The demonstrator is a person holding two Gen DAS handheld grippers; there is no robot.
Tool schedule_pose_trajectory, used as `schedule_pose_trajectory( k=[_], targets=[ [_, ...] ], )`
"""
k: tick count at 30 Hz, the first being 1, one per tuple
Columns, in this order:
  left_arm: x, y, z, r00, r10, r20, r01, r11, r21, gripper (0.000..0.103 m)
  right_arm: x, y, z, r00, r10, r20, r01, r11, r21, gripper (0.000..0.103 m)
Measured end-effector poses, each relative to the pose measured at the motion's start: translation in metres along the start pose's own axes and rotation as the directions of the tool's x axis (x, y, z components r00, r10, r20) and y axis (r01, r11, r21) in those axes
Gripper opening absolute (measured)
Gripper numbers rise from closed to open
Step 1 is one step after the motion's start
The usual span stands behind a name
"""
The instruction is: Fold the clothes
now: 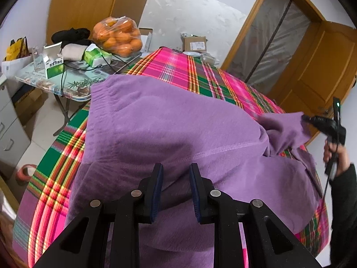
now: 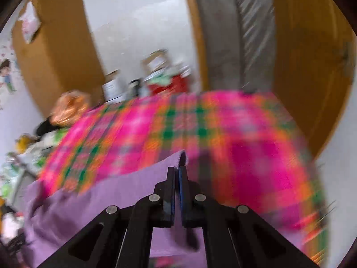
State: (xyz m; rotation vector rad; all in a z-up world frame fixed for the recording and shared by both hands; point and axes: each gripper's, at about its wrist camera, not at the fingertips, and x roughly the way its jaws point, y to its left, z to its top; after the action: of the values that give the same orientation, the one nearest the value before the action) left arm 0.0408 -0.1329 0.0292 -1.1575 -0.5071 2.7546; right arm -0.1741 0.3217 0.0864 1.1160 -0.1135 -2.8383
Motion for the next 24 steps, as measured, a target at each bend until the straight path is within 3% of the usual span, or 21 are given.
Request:
schedule_pose_trajectory(
  k=[5, 9, 11, 14, 16, 18, 20, 24],
  targets=[
    [-0.003, -0.002, 0.01, 1.0, 0.004, 0.019, -0.004, 1.0, -0.005, 0.025, 0.016, -0.073, 0.038, 0.973, -0.224, 0.057, 0.223, 0.974, 0.034, 0.003],
    [-0.012, 0.002, 0.018, 0.998, 0.024, 0.061, -0.022, 0.999, -0.026, 0.025, 0.045, -0.125, 0.029, 0.956, -0.288, -0.059, 0.293, 0.949, 0.119, 0.004],
    [-0.016, 0.009, 0.024, 0.995, 0.051, 0.085, -0.047, 0.998, -0.053, 0.025, 0.053, -0.135, 0.014, 0.962, -0.247, -0.114, 0.263, 0.953, 0.154, 0.005],
    [-0.017, 0.024, 0.034, 0.992, 0.076, 0.102, -0.063, 0.991, -0.121, 0.025, 0.044, -0.114, -0.001, 0.985, -0.162, -0.054, 0.169, 0.974, 0.153, 0.009],
    [-0.019, 0.036, 0.041, 0.989, 0.096, 0.116, -0.076, 0.983, -0.167, 0.026, 0.032, -0.079, -0.002, 0.998, -0.057, 0.019, 0.055, 0.995, 0.087, 0.013],
    [-0.021, 0.047, 0.047, 0.985, 0.117, 0.129, -0.088, 0.973, -0.213, 0.031, 0.02, -0.036, -0.004, 0.995, 0.06, 0.076, -0.056, 0.997, -0.046, 0.017],
    [-0.02, 0.059, 0.056, 0.982, 0.129, 0.138, -0.094, 0.968, -0.232, 0.038, 0.009, 0.012, -0.01, 0.98, 0.175, 0.092, -0.153, 0.966, -0.209, 0.02],
    [-0.01, 0.078, 0.068, 0.987, 0.134, 0.094, -0.109, 0.967, -0.231, 0.044, 0.018, 0.095, -0.023, 0.935, 0.354, -0.016, -0.328, 0.848, -0.416, 0.022]
  ],
)
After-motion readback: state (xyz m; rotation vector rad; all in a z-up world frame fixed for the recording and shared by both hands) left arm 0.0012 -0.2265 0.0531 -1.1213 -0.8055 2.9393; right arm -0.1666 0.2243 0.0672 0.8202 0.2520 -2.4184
